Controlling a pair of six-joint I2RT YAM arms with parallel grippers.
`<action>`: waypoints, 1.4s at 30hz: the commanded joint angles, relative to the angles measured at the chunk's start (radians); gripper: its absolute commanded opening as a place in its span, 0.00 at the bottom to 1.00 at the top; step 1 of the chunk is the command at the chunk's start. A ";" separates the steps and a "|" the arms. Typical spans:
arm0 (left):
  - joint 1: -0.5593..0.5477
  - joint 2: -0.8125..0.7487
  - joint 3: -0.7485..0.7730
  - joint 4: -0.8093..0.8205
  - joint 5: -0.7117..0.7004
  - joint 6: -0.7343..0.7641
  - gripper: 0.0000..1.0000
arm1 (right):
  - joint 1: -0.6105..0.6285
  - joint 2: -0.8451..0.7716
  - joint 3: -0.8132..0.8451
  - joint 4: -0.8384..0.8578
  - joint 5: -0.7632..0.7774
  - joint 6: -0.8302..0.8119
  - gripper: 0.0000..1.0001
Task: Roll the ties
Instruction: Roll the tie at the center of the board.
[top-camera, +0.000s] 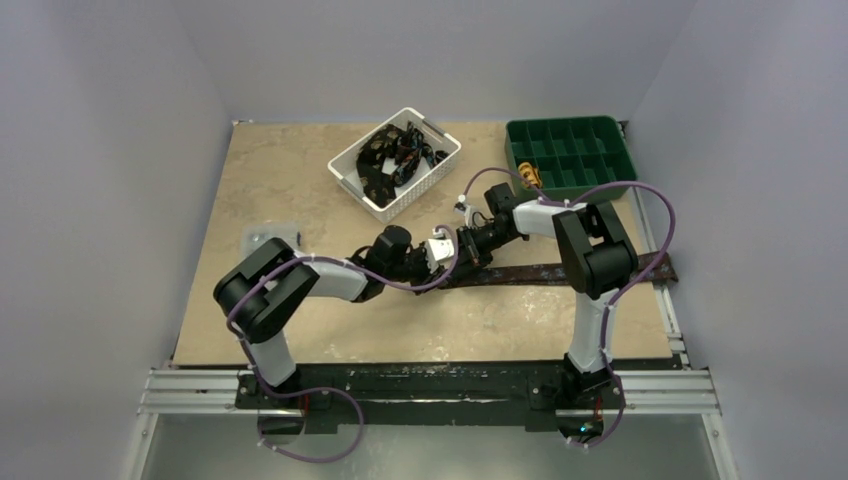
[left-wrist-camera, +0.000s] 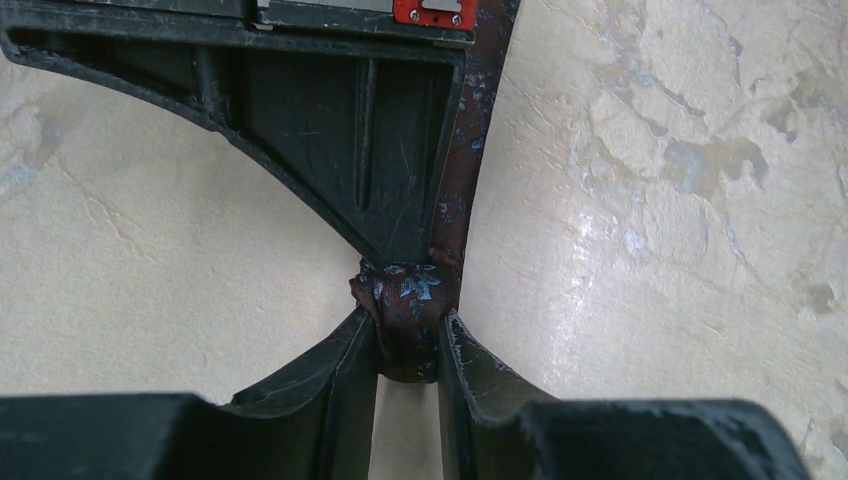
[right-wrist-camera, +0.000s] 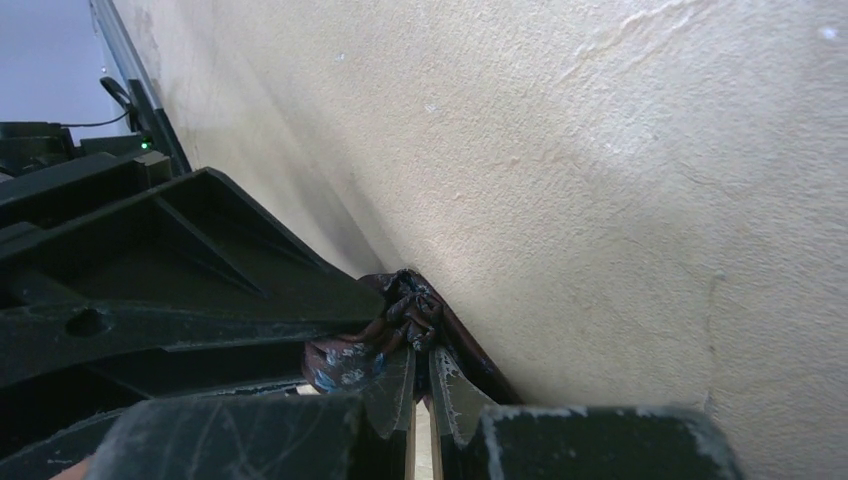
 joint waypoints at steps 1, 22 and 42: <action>-0.034 0.053 0.077 0.087 0.036 -0.051 0.24 | 0.000 0.041 -0.036 0.012 0.183 -0.060 0.00; -0.050 0.122 0.048 -0.056 -0.114 0.035 0.41 | 0.002 0.010 -0.058 0.048 0.144 -0.045 0.00; -0.080 0.085 0.130 -0.483 -0.234 0.141 0.28 | -0.004 -0.150 0.081 -0.178 0.056 -0.118 0.38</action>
